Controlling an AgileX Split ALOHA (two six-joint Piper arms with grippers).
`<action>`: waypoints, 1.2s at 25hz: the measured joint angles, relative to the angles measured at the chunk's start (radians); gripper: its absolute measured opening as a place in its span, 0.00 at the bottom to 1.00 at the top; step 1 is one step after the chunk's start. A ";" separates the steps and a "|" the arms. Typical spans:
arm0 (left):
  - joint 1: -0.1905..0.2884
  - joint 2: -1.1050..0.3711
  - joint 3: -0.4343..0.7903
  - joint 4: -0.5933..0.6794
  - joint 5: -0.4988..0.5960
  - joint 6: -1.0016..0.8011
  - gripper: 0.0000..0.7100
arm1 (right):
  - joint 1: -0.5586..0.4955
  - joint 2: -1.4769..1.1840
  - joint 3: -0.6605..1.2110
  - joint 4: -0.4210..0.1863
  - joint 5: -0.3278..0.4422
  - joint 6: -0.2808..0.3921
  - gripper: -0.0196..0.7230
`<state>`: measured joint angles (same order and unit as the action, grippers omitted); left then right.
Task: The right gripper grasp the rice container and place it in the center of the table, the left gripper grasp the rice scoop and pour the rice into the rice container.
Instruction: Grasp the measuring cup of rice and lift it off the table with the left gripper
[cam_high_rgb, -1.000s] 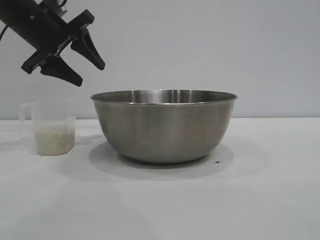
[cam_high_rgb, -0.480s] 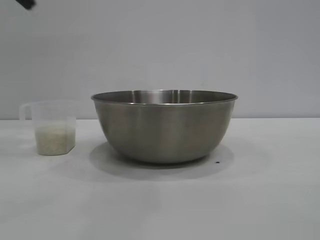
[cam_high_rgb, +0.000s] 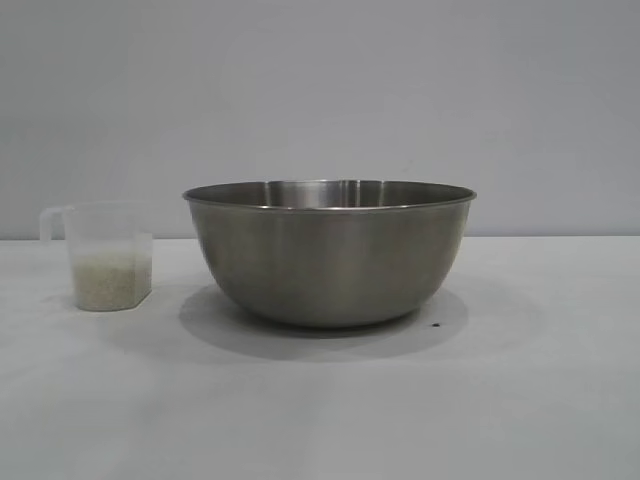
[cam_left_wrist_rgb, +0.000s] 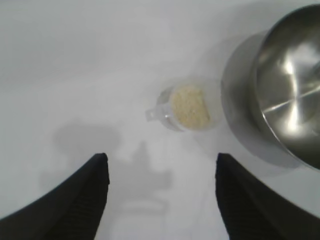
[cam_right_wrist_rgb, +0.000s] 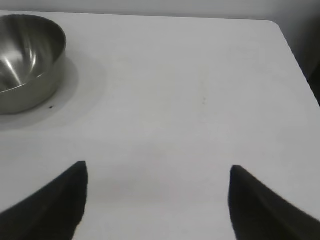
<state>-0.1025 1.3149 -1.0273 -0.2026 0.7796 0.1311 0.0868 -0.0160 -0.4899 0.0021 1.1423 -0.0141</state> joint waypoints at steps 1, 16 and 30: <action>0.000 -0.026 0.052 -0.005 -0.044 0.000 0.56 | 0.000 0.000 0.000 0.000 0.000 0.000 0.76; 0.000 -0.340 0.619 -0.129 -0.706 0.010 0.56 | 0.000 0.000 0.000 0.000 0.000 0.000 0.76; -0.086 -0.319 0.914 0.109 -1.253 -0.140 0.56 | 0.000 0.000 0.000 0.000 0.000 0.000 0.76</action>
<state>-0.1880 0.9955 -0.1133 -0.0935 -0.4738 -0.0087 0.0868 -0.0160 -0.4899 0.0021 1.1423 -0.0141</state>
